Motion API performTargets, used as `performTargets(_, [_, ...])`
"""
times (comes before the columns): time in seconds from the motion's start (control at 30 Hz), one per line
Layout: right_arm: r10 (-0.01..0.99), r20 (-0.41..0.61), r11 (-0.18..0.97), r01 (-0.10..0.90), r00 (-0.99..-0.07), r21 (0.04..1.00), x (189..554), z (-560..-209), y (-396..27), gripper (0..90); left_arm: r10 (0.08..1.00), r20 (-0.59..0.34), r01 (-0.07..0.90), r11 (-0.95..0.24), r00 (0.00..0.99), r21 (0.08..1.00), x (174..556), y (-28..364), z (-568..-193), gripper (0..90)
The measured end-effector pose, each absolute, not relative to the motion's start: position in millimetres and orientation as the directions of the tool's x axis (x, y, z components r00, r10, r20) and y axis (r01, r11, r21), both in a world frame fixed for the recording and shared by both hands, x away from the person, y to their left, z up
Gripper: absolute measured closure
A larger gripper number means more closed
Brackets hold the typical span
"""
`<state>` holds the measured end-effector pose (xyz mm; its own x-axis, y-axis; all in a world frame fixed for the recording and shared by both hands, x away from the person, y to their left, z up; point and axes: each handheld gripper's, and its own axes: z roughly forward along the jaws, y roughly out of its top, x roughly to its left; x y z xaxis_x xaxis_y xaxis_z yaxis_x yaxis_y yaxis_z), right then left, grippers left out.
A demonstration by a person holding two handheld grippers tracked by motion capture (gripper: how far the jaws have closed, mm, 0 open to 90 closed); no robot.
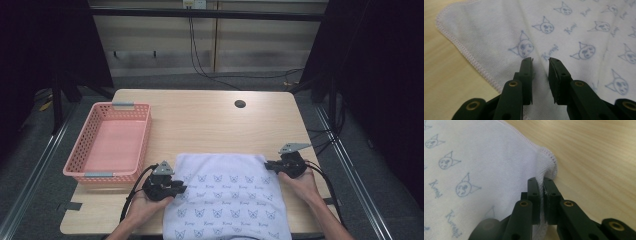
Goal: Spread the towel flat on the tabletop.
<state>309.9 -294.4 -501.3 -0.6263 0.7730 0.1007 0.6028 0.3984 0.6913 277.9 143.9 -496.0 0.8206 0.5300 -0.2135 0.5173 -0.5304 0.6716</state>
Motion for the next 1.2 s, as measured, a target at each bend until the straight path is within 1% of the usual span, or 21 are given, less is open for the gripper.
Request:
performTargets(0.07, [0.768,0.109,0.401,0.607,-0.631,0.686,305,-500,-297,86.5,0.504,-0.239,0.517,-0.532,0.830,0.670,270,141,-496,75.9])
performTargets(0.13, [0.765,0.115,0.404,0.612,-0.633,0.679,299,-499,-300,86.6,0.502,-0.225,0.510,-0.551,0.835,0.661,266,139,-494,75.9])
performTargets(0.17, [0.764,0.117,0.405,0.612,-0.635,0.679,297,-500,-303,86.6,0.492,-0.244,0.515,-0.545,0.835,0.662,269,138,-494,74.4])
performTargets(0.2, [0.764,0.124,0.401,0.616,-0.634,0.678,295,-499,-304,86.6,0.499,-0.233,0.510,-0.542,0.835,0.668,274,137,-494,72.5])
performTargets(0.3, [0.771,0.117,0.395,0.614,-0.626,0.683,295,-500,-308,86.3,0.545,-0.213,0.525,-0.516,0.811,0.677,294,135,-493,68.8])
performTargets(0.4, [0.776,0.128,0.384,0.624,-0.617,0.680,296,-500,-309,85.9,0.580,-0.173,0.513,-0.495,0.796,0.701,308,135,-491,59.9])
performTargets(0.43, [0.774,0.130,0.384,0.622,-0.620,0.683,296,-501,-309,85.8,0.588,-0.192,0.529,-0.478,0.786,0.701,315,135,-490,58.9])
performTargets(0.53, [0.773,0.138,0.378,0.624,-0.619,0.684,297,-501,-310,85.7,0.613,-0.180,0.529,-0.453,0.769,0.718,323,131,-489,56.7])
performTargets(0.6, [0.769,0.139,0.378,0.620,-0.624,0.687,298,-502,-311,85.7,0.640,-0.170,0.542,-0.446,0.749,0.713,330,129,-490,52.4])
performTargets(0.7, [0.772,0.138,0.378,0.623,-0.620,0.685,297,-501,-311,85.5,0.700,-0.186,0.574,-0.371,0.689,0.730,342,132,-491,47.9])
performTargets(0.73, [0.772,0.136,0.379,0.622,-0.621,0.685,297,-501,-311,85.4,0.718,-0.200,0.594,-0.351,0.667,0.724,345,132,-493,47.8])
performTargets(0.77, [0.772,0.136,0.380,0.622,-0.621,0.685,297,-501,-311,85.3,0.714,-0.193,0.598,-0.374,0.674,0.709,347,131,-496,47.5])
performTargets(0.8, [0.772,0.137,0.379,0.622,-0.621,0.685,297,-501,-311,85.3,0.719,-0.160,0.594,-0.404,0.677,0.696,347,130,-499,47.6])
performTargets(0.83, [0.772,0.136,0.379,0.622,-0.621,0.685,297,-501,-311,85.3,0.724,-0.146,0.584,-0.401,0.674,0.706,347,129,-501,47.5])
performTargets(0.9, [0.768,0.137,0.379,0.616,-0.626,0.691,298,-502,-311,85.1,0.716,-0.166,0.595,-0.403,0.678,0.695,348,131,-500,47.7])
performTargets(0.93, [0.769,0.139,0.377,0.618,-0.624,0.689,298,-502,-311,85.1,0.717,-0.150,0.586,-0.410,0.680,0.699,347,130,-500,48.5])
performTargets(0.97, [0.768,0.142,0.375,0.618,-0.625,0.691,298,-502,-311,85.1,0.701,-0.149,0.574,-0.422,0.697,0.702,347,130,-501,52.8])
performTargets(1.03, [0.768,0.144,0.374,0.619,-0.624,0.690,298,-502,-311,85.2,0.663,-0.163,0.559,-0.443,0.730,0.701,348,130,-501,64.5])
performTargets(1.07, [0.769,0.148,0.372,0.624,-0.622,0.688,298,-502,-311,85.3,0.641,-0.172,0.551,-0.455,0.748,0.699,347,129,-501,72.9])
performTargets(1.13, [0.765,0.160,0.368,0.627,-0.624,0.687,298,-502,-310,85.6,0.609,-0.181,0.536,-0.471,0.772,0.701,346,127,-502,83.6])
performTargets(1.2, [0.759,0.167,0.366,0.625,-0.629,0.690,298,-501,-310,85.9,0.611,-0.236,0.574,-0.444,0.756,0.688,349,130,-502,86.8])
